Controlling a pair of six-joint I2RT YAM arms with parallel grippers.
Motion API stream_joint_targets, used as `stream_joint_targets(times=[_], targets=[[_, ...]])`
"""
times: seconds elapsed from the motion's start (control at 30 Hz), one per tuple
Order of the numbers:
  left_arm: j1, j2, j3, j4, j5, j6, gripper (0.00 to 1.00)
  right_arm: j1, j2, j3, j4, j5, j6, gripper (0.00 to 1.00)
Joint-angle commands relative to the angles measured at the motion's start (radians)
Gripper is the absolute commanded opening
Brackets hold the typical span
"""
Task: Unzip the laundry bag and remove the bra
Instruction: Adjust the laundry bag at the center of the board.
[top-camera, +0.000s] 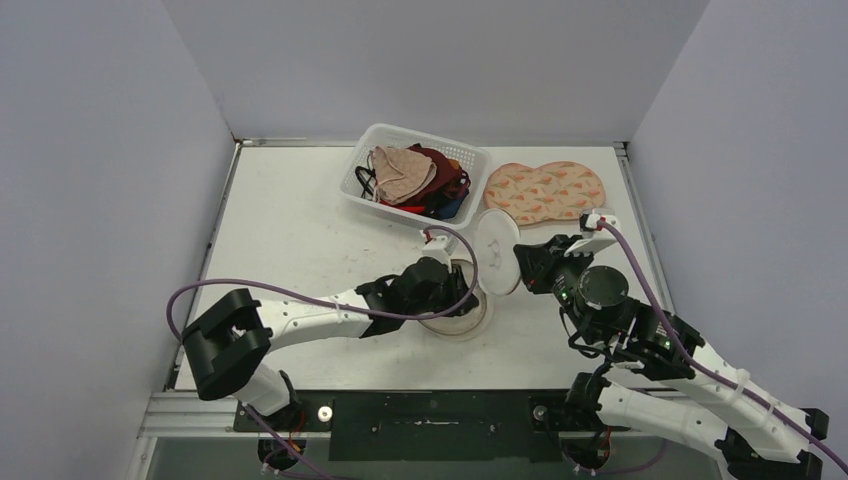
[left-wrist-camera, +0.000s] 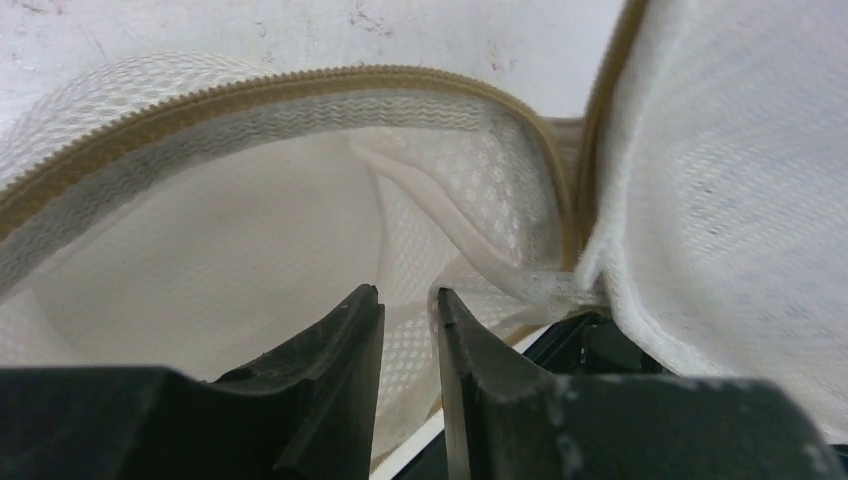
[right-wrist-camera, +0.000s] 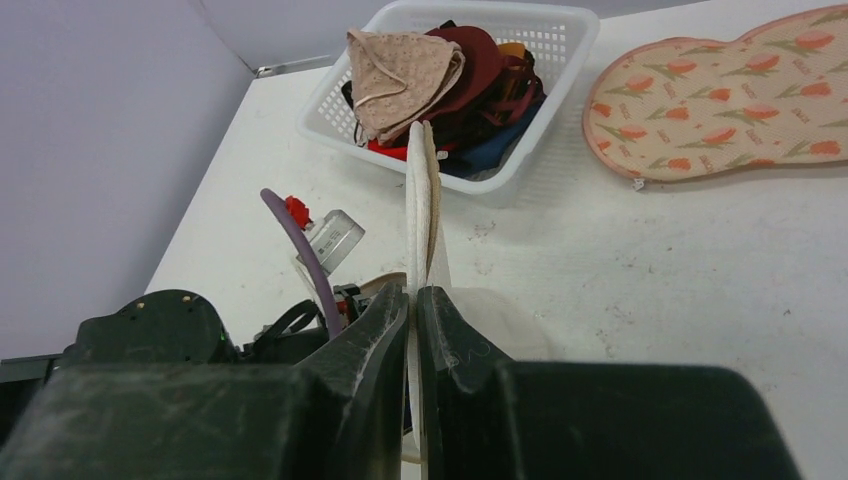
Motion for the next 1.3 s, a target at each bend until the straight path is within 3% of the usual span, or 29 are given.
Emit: stream_joint_targets(times=[0.0, 0.13, 0.4, 0.67, 0.9, 1.07, 1.27], targets=[[0.002, 0.028, 0.029, 0.049, -0.044, 0.004, 0.28, 0.008, -0.019, -0.015, 0.032, -0.015, 0.054, 0.05], [0.002, 0.031, 0.027, 0.015, -0.091, 0.056, 0.48, 0.008, -0.048, -0.037, 0.037, -0.020, 0.072, 0.05], [0.009, 0.090, 0.067, 0.020, -0.043, 0.092, 0.61, 0.008, -0.059, -0.028, 0.059, -0.046, 0.089, 0.05], [0.004, -0.172, 0.000, -0.103, -0.068, 0.090, 0.74, 0.008, -0.081, -0.018, -0.020, 0.124, 0.076, 0.05], [-0.017, -0.378, -0.040, -0.266, -0.117, 0.119, 0.76, 0.008, -0.087, -0.035, -0.028, 0.167, 0.071, 0.05], [-0.117, -0.420, -0.056, -0.276, -0.148, 0.349, 0.76, 0.008, -0.090, -0.064, -0.020, 0.167, 0.063, 0.05], [-0.251, -0.318, 0.002, -0.269, -0.235, 0.736, 0.81, 0.008, -0.096, -0.060, -0.031, 0.172, 0.064, 0.05]])
